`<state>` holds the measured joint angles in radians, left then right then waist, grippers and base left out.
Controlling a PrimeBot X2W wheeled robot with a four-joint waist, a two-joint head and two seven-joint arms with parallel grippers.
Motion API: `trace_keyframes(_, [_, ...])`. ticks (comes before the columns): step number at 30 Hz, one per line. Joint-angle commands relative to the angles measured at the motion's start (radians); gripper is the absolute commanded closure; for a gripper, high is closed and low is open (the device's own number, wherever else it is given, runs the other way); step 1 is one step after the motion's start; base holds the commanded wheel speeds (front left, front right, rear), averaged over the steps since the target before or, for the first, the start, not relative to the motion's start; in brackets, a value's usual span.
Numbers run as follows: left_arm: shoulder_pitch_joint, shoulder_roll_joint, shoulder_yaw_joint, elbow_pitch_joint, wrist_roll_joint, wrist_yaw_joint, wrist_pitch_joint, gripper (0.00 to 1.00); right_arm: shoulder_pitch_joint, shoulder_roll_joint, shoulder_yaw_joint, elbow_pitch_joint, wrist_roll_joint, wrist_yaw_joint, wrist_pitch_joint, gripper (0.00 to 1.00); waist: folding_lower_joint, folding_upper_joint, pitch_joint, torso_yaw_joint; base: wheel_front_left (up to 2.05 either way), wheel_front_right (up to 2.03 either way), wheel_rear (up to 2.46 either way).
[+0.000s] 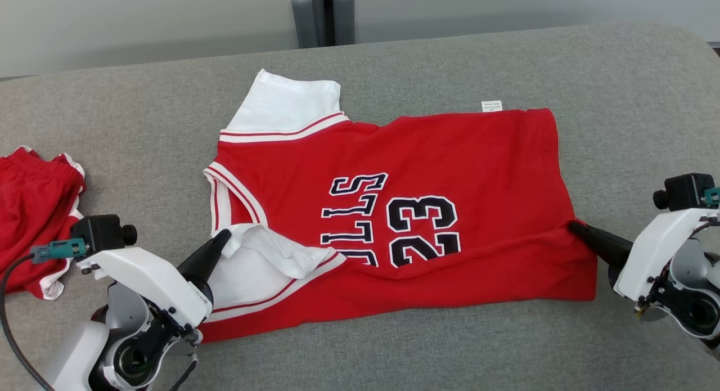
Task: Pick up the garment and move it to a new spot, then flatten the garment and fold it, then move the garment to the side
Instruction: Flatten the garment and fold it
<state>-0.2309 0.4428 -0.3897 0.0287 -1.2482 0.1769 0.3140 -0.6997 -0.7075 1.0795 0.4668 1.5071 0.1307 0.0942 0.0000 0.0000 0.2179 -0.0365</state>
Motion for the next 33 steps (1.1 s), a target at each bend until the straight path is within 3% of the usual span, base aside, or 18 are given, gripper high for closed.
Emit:
trace_keyframes(1, [-0.023, -0.003, 0.005, 0.014, 0.010, 0.001, -0.012, 1.00, -0.014, 0.000, -0.001, 0.006, -0.006, 0.000, -0.014, 1.00, 0.0000, 0.0000, 0.007, 0.002, 0.00, 0.00, 0.00])
trace_keyframes(18, [-0.108, -0.064, -0.006, 0.140, 0.050, -0.032, -0.085, 1.00, -0.047, 0.025, 0.009, 0.063, -0.024, 0.000, -0.086, 1.00, 0.0000, 0.0000, 0.037, 0.016, 0.00, 0.00, 0.00])
trace_keyframes(19, [-0.112, -0.066, -0.006, 0.146, 0.051, -0.034, -0.089, 0.82, -0.048, 0.028, 0.010, 0.069, -0.023, 0.000, -0.090, 0.24, 0.0000, 0.0000, 0.037, 0.016, 0.00, 0.00, 0.00])
trace_keyframes(20, [-0.113, -0.067, -0.007, 0.155, 0.055, -0.032, -0.092, 0.59, -0.048, 0.034, 0.010, 0.079, -0.017, 0.000, -0.086, 0.00, 0.0000, 0.0000, 0.036, 0.016, 0.00, 0.00, 0.00])
trace_keyframes(21, [-0.111, -0.068, -0.008, 0.165, 0.058, -0.024, -0.096, 0.00, -0.050, 0.036, 0.012, 0.083, -0.021, 0.000, -0.089, 0.00, 0.0000, 0.0000, 0.036, 0.016, 0.00, 0.00, 0.00])
trace_keyframes(27, [-0.117, -0.064, -0.005, 0.190, 0.095, -0.013, -0.142, 0.00, -0.048, 0.049, 0.009, 0.118, -0.027, 0.000, -0.125, 0.00, 0.0000, 0.0000, 0.027, 0.013, 0.00, 0.00, 0.00])
trace_keyframes(33, [-0.114, -0.069, 0.028, 0.184, 0.159, -0.008, -0.285, 0.00, -0.032, 0.055, 0.008, 0.156, -0.067, 0.000, -0.240, 0.00, 0.0000, 0.0000, -0.009, 0.005, 0.00, 0.00, 0.00])
